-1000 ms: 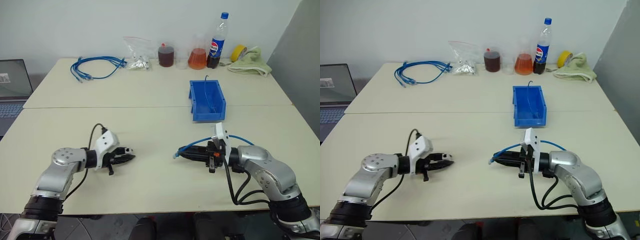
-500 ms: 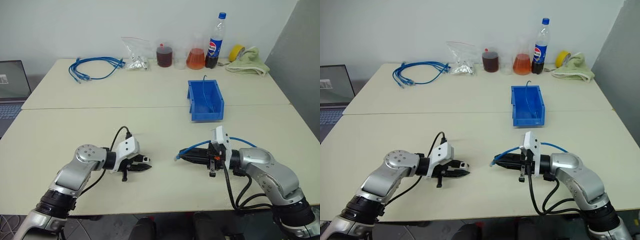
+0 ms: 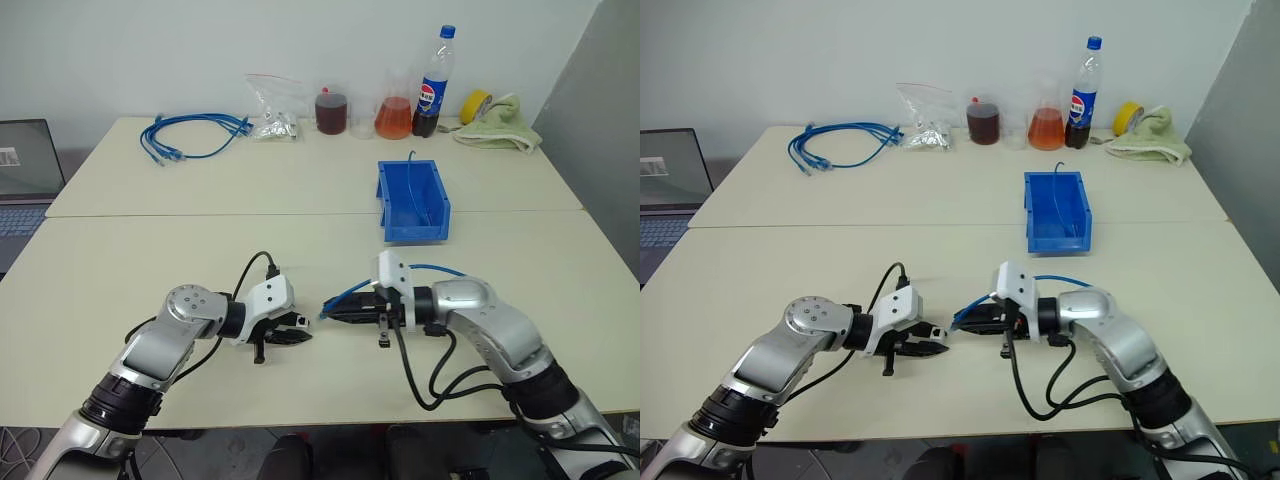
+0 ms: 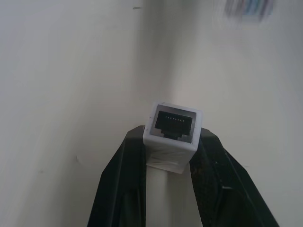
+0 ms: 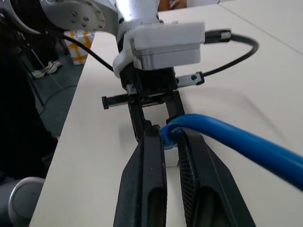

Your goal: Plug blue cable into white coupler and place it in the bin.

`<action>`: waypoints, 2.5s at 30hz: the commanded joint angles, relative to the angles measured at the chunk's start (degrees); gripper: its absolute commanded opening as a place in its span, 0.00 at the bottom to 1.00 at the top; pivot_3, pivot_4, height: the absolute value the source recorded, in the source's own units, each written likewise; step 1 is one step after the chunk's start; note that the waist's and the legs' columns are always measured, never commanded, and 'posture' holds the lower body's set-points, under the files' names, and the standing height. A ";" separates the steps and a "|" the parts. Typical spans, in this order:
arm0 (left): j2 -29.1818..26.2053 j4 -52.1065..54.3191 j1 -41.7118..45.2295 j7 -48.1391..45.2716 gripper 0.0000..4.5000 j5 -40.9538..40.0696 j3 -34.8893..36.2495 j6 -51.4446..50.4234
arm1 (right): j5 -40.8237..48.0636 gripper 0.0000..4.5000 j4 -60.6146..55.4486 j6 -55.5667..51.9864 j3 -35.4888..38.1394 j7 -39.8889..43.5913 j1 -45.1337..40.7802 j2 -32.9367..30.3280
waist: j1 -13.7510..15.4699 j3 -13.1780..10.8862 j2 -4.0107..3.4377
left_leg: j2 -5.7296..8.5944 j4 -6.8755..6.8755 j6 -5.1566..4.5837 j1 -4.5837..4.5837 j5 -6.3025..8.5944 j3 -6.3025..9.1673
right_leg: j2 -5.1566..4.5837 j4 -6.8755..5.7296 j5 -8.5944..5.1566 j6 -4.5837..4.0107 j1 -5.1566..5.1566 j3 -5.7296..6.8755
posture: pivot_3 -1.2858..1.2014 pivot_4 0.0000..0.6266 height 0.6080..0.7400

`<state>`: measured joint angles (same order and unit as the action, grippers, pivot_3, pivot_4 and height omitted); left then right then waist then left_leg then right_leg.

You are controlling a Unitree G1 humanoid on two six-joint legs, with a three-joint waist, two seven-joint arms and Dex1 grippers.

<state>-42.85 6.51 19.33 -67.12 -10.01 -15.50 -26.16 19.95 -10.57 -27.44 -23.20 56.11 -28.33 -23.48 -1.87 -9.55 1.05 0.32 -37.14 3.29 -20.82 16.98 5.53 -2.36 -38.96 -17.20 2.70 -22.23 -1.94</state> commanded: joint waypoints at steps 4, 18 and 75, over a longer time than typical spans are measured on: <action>-0.87 0.32 -0.04 -0.87 0.21 0.85 -1.70 -0.92 | -4.75 0.02 3.48 3.50 -2.32 -0.19 -3.87 3.27 | 0.01 0.00 0.00 | 0.00 0.00 0.00 0.00 0.00 0.02 | 0.00 0.00 0.00 0.00 -0.01 0.02 | 0.52 0.24 1.00; -0.53 -0.06 0.30 0.08 0.21 1.17 -1.70 -1.60 | -9.41 0.02 4.76 2.48 -3.17 -2.14 -3.90 5.34 | -0.03 0.00 -0.01 | 0.00 -0.01 0.00 0.01 0.00 0.02 | 0.00 -0.02 0.00 0.00 0.00 0.01 | 0.52 0.24 1.00; 2.94 -2.11 1.11 3.74 0.19 2.49 -0.79 -2.31 | -15.20 0.02 9.26 -6.54 -14.68 1.74 -4.72 8.84 | 0.04 0.37 -0.40 | 0.02 -0.02 -0.02 0.65 -0.01 0.15 | 0.01 -0.02 0.01 -0.01 0.66 0.10 | 0.52 0.24 1.00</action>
<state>-40.68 4.82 20.32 -65.49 -8.39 -15.94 -28.27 5.24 -4.10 -32.80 -31.02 54.63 -35.16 -14.90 -1.83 -9.17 0.65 0.34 -37.08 3.27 -20.00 16.97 5.65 -2.35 -38.94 -17.19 2.69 -21.42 -1.86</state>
